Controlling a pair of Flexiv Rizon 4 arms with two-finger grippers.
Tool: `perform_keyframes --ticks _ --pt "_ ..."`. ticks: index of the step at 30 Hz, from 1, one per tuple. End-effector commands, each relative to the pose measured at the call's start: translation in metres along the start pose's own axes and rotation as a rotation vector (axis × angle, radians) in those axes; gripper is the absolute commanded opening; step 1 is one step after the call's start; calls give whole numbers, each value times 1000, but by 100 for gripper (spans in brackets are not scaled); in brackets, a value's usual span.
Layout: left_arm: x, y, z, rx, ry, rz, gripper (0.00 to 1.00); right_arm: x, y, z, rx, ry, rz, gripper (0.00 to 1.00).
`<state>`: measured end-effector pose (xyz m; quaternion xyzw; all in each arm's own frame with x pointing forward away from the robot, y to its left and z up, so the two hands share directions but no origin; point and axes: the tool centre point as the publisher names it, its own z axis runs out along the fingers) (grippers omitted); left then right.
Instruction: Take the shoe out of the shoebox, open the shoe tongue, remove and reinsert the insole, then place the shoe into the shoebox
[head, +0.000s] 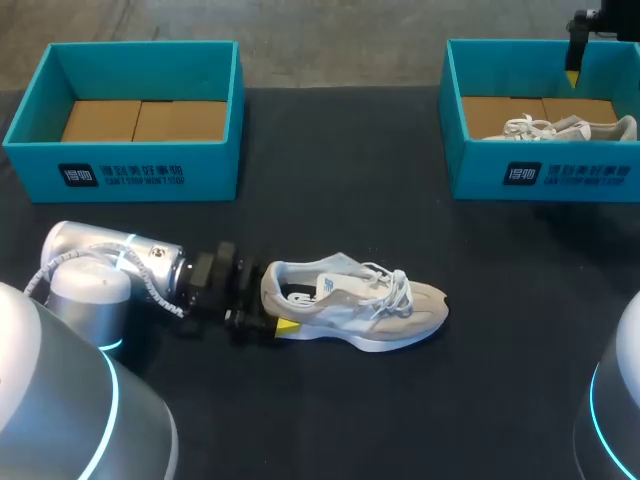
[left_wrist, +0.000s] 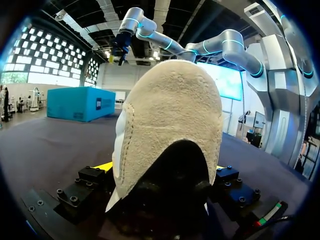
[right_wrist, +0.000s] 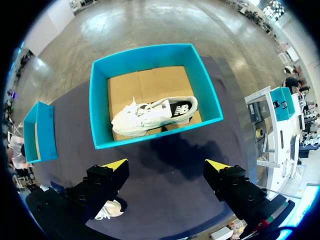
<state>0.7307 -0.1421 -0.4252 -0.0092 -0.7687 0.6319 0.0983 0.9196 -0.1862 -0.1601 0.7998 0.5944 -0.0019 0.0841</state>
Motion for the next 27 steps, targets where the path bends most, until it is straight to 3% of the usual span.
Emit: perform_keyframes --ticks 1,24,25,26,27 --pt "-3 2 3 3 5 -3 100 0 1 0 2 -1 0 100" --pt "-7 0 5 -7 35 27 100 0 1 0 2 -1 0 100" --pt "-7 0 5 -6 36 28 50 0 1 0 2 -1 0 100" --pt "-7 0 5 -5 36 29 13 0 1 0 2 -1 0 100" --pt "-6 0 5 -6 39 31 0 0 1 0 2 -1 0 100"
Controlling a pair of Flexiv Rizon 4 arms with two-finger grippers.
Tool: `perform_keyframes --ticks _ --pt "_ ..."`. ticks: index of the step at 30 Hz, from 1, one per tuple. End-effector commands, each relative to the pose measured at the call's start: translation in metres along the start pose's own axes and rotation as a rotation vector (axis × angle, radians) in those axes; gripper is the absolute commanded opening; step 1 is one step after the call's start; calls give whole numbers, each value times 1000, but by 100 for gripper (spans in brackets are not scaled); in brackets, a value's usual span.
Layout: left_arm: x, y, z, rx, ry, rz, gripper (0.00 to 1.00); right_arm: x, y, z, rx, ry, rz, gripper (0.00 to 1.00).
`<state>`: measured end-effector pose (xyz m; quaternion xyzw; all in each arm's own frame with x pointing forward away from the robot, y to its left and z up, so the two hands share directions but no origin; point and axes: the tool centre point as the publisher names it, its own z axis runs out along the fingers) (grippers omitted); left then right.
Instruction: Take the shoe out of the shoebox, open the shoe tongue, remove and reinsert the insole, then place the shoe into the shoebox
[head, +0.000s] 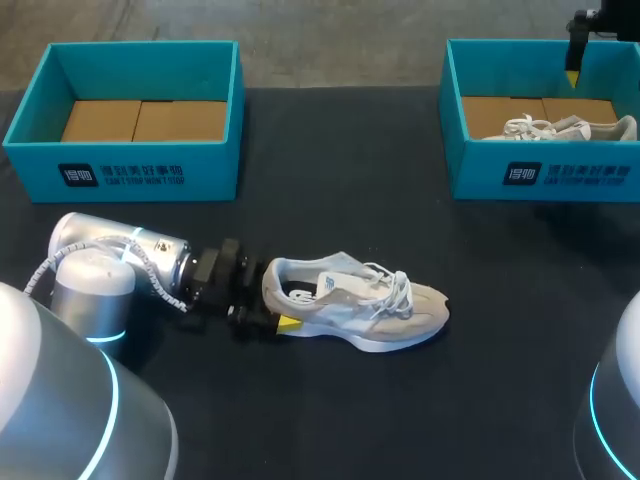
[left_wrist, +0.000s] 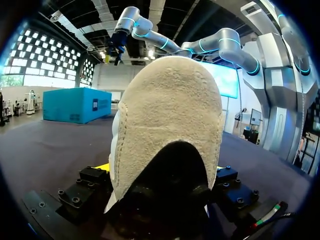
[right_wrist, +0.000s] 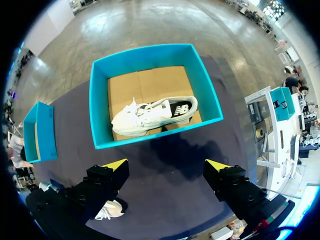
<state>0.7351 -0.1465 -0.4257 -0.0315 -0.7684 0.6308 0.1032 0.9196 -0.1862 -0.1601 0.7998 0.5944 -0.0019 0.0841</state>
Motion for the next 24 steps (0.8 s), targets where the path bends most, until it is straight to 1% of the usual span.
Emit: perform_keyframes --ticks 1,20,21,24 --pt "-1 1 2 -1 4 4 0 0 1 0 2 -1 0 100" --pt "-1 1 -2 5 -3 8 0 0 1 0 2 -1 0 100" --pt "-1 1 -2 5 -3 8 0 0 1 -1 -1 -4 3 100" --pt "-1 1 -2 5 -3 8 0 -3 -3 -17 -19 -29 42 100"
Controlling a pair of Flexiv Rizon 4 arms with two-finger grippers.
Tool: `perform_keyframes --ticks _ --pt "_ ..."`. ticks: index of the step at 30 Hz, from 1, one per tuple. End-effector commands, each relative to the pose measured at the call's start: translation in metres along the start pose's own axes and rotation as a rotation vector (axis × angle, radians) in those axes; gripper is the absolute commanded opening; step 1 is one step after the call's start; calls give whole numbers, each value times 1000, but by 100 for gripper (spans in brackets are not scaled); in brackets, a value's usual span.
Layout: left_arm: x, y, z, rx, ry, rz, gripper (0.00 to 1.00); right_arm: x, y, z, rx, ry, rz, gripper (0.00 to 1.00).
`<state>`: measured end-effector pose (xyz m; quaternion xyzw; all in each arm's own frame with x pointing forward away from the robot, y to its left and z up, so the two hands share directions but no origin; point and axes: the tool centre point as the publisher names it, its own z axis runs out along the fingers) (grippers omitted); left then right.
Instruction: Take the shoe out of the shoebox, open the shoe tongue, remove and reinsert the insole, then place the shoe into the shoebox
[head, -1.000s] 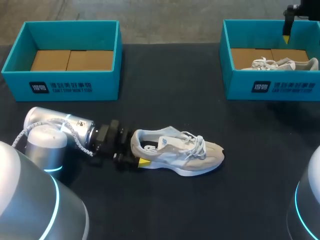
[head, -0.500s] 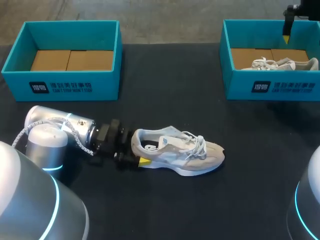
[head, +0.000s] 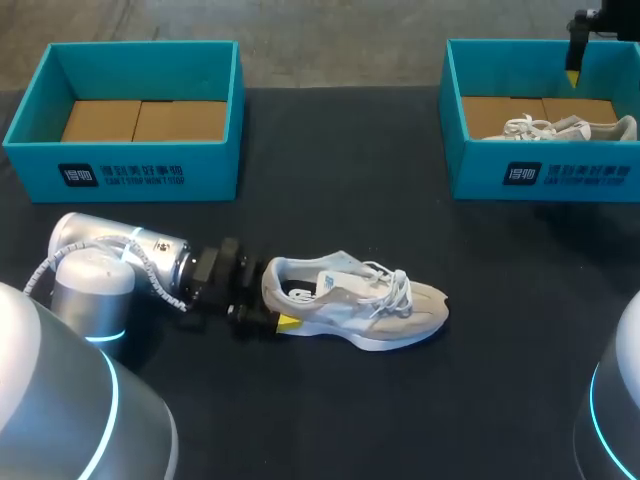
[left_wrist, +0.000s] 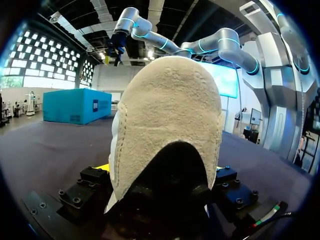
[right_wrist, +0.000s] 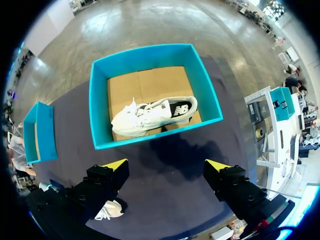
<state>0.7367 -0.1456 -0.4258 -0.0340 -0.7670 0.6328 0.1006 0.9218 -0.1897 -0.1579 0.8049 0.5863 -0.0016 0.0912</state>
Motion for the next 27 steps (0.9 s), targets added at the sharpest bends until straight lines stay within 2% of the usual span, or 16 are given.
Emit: perform_keyframes --ticks 1,6,10,11,13,14,16,17,19,20,22,23,25,27 --pt "0 1 0 1 -2 1 0 0 -8 -19 -13 -21 30 100" --pt "0 1 0 1 -2 1 0 9 -26 -37 -25 -53 70 100" --pt "0 1 0 1 -2 1 0 16 -36 -42 -32 -56 96 100" --pt "0 1 0 1 -2 1 0 26 -47 -44 -36 -50 124 100" --pt "0 1 0 1 -2 1 0 29 -49 -44 -37 -50 128 100" --pt "0 1 0 1 -2 1 0 42 -57 -45 -43 -36 144 100" --pt "0 1 0 1 -2 1 0 46 -59 -46 -44 -34 146 100" --pt "0 1 0 1 -2 1 0 58 -64 -48 -56 -25 158 100" --pt "0 1 0 1 -2 1 0 62 -66 -48 -57 -24 163 100" --pt "0 1 0 1 -2 1 0 74 -71 -49 -62 -19 177 100" --pt "0 1 0 1 -2 1 0 78 -73 -50 -65 -18 182 100" --pt "0 1 0 1 -2 1 0 88 -79 -50 -73 -11 197 100" --pt "0 1 0 1 -2 1 0 93 -83 -50 -74 -10 202 100" --pt "0 1 0 1 -2 1 0 107 -95 -49 -71 -5 226 100"
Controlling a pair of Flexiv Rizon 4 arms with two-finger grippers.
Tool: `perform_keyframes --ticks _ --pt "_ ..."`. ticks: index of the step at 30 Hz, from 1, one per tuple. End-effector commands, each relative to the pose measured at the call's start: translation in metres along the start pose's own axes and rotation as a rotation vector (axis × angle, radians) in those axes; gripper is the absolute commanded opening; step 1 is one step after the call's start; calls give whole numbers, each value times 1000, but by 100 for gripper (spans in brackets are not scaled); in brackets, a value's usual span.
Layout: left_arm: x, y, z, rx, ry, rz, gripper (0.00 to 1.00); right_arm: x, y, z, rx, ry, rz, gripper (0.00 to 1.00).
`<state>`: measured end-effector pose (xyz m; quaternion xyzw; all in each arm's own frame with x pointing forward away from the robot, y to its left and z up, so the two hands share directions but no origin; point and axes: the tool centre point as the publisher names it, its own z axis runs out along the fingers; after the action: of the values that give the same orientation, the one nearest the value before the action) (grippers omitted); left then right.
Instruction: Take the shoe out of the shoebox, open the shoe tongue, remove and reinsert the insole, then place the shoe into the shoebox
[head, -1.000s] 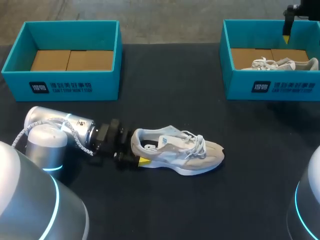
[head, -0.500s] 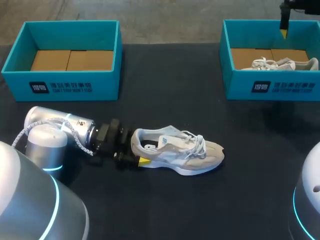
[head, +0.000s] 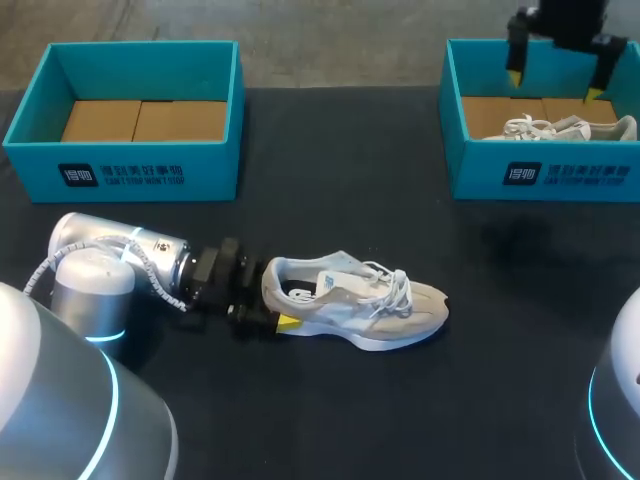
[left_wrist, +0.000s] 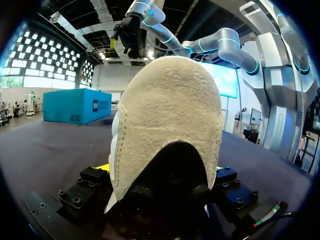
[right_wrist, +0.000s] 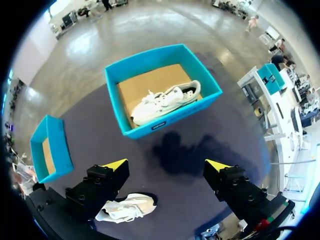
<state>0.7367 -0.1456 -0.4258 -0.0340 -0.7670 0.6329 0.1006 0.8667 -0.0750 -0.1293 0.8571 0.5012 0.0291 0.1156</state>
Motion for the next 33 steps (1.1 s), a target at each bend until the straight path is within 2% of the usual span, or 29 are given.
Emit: perform_keyframes --ticks 1,2,4,5,7,8,10,13,23,33 --pt "0 1 0 1 -2 1 0 16 -17 1 -7 -10 22 100" --pt "0 1 0 1 -2 1 0 25 -28 1 -2 -7 38 100" --pt "0 1 0 1 -2 1 0 30 -34 1 -2 -8 40 100" --pt "0 1 0 1 -2 1 0 39 -45 4 2 -7 55 100" --pt "0 1 0 1 -2 1 0 44 -51 6 2 6 63 100" --pt "0 1 0 1 -2 1 0 52 -62 10 1 21 86 100" --pt "0 1 0 1 -2 1 0 56 -67 11 -1 27 97 100" --pt "0 1 0 1 -2 1 0 67 -85 17 -3 49 140 100" --pt "0 1 0 1 -2 1 0 78 -114 33 -3 54 187 100" --pt "0 1 0 1 -2 1 0 93 -134 52 32 81 66 100"
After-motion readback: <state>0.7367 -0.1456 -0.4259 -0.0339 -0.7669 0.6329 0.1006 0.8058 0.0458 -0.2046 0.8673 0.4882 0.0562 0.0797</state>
